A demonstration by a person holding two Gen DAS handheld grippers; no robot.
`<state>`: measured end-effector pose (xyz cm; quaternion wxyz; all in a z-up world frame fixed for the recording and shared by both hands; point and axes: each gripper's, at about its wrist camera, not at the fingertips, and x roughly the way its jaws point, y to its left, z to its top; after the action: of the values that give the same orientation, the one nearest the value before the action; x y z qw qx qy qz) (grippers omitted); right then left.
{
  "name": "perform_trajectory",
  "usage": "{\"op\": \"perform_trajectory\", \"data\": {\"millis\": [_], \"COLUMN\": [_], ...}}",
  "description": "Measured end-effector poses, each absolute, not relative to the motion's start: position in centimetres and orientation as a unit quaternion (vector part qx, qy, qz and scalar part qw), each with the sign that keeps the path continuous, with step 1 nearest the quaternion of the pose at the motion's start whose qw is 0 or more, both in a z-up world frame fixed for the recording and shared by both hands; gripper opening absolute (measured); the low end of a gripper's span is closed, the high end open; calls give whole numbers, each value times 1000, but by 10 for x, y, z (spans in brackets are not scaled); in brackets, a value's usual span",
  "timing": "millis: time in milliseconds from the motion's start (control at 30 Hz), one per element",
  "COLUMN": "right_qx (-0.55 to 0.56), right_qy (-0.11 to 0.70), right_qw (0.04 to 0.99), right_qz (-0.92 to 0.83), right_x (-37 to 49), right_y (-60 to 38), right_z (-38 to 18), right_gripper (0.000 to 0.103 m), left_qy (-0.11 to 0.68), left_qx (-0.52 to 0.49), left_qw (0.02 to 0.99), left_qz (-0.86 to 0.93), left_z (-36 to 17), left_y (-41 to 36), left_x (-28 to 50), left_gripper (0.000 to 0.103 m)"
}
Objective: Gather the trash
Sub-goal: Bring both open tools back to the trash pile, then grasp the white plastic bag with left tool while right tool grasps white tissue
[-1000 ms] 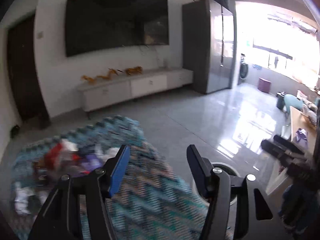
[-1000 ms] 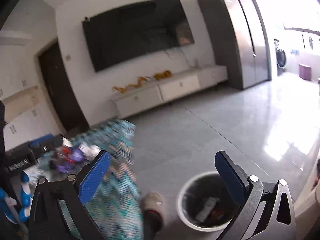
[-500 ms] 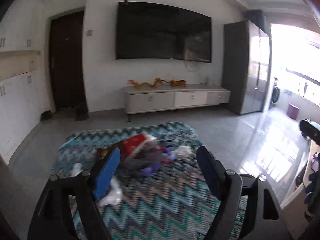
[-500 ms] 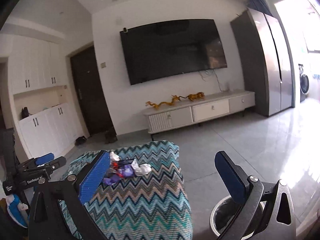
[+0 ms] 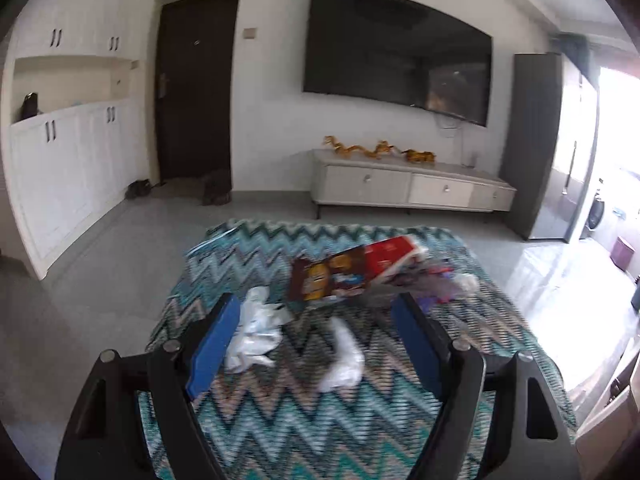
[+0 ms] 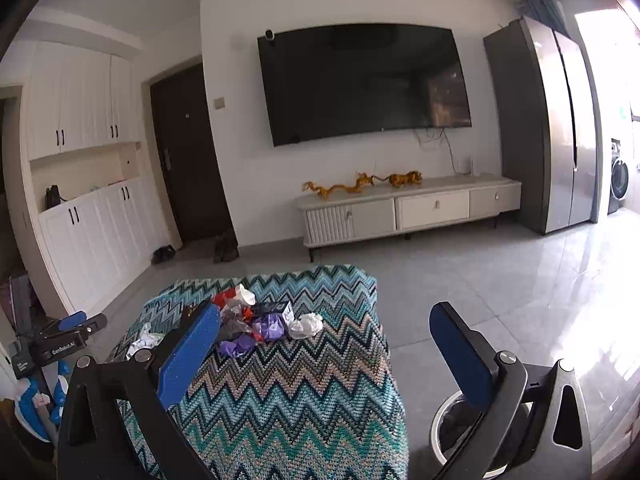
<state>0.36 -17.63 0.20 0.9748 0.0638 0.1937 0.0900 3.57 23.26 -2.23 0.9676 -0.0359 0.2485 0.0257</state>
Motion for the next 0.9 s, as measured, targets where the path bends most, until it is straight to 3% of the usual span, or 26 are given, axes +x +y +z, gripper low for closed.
{"op": "perform_trajectory", "data": {"millis": [333, 400, 533, 800, 900], "right_qx": [60, 62, 63, 78, 78], "right_qy": [282, 304, 341, 379, 390], "right_qw": [949, 941, 928, 909, 904], "right_qz": [126, 132, 139, 153, 156], "right_x": [87, 113, 158, 235, 255], "right_y": [-149, -143, -131, -110, -101], "right_z": [-53, -71, -101, -147, -161], "right_gripper": [102, 99, 82, 80, 73], "left_qy": [308, 321, 345, 384, 399], "left_qx": [-50, -50, -50, -68, -84], "left_qw": [948, 943, 933, 917, 911], "left_qz": [68, 74, 87, 84, 66], "left_z": [-65, -76, -99, -135, -146], "left_y": [277, 280, 288, 304, 308], "left_x": [82, 93, 118, 154, 159], "left_gripper": [78, 78, 78, 78, 78]}}
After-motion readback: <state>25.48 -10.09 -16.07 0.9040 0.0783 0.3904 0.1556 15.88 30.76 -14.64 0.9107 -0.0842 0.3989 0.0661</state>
